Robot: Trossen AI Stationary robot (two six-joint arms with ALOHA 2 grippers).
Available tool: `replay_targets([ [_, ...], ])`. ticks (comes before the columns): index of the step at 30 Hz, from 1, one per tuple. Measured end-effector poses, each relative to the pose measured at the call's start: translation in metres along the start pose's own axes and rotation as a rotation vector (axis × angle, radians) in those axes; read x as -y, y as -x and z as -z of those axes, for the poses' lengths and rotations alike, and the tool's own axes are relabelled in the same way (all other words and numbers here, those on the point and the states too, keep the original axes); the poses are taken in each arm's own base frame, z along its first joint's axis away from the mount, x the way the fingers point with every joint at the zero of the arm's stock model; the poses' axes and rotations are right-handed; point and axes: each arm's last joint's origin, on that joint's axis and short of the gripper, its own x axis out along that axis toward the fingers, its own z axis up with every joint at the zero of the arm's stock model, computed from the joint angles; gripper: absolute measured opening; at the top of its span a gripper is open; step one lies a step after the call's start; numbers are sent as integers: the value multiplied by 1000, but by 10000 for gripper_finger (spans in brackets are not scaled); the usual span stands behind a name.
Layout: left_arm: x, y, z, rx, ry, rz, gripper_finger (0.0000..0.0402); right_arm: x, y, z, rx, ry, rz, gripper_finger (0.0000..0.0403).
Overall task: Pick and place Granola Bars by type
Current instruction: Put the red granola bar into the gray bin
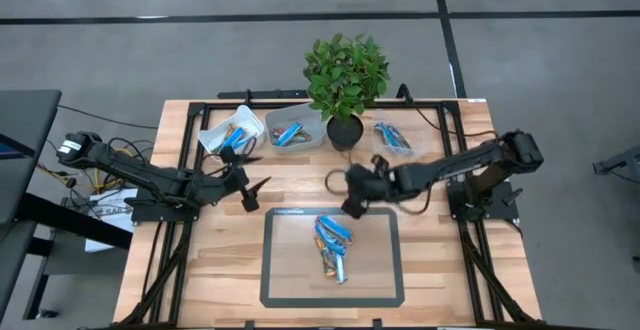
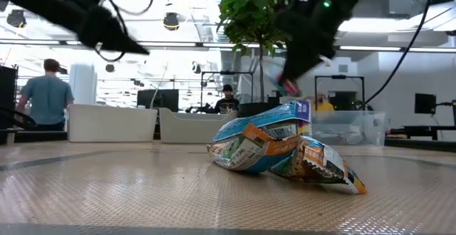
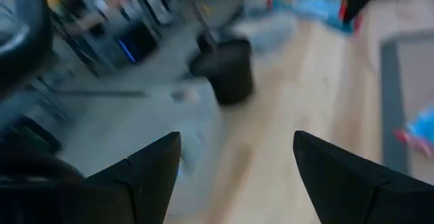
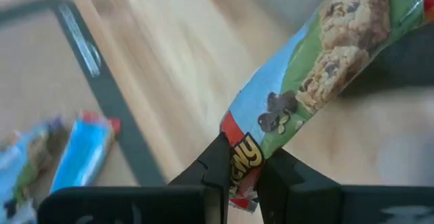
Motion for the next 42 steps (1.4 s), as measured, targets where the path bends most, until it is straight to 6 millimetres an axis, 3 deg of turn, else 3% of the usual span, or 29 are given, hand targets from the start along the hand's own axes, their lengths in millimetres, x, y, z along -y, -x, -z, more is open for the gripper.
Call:
replay_targets([
  [7, -28, 13, -52, 153, 65, -83, 278, 47, -3, -44, 183, 178, -77, 42],
  [11, -48, 25, -70, 212, 245, -115, 278, 67, -6, -58, 261, 230, -89, 43],
  [18, -71, 28, -78, 249, 668, -114, 278, 90, 0, -86, 375, 242, -143, 44],
  [25, -73, 13, -74, 131, 728, -21, 278, 88, 4, -99, 422, 320, -254, 44],
  [31, -72, 3, -66, 38, 578, -56, 278, 76, -36, -93, 318, 254, -314, 44],
  [36, -65, -6, -56, -58, 407, -71, 278, 67, -86, -87, 270, 100, -327, 44],
  [42, -59, -13, -54, -92, 361, -25, 278, 74, -123, -113, 272, -45, -300, 44],
])
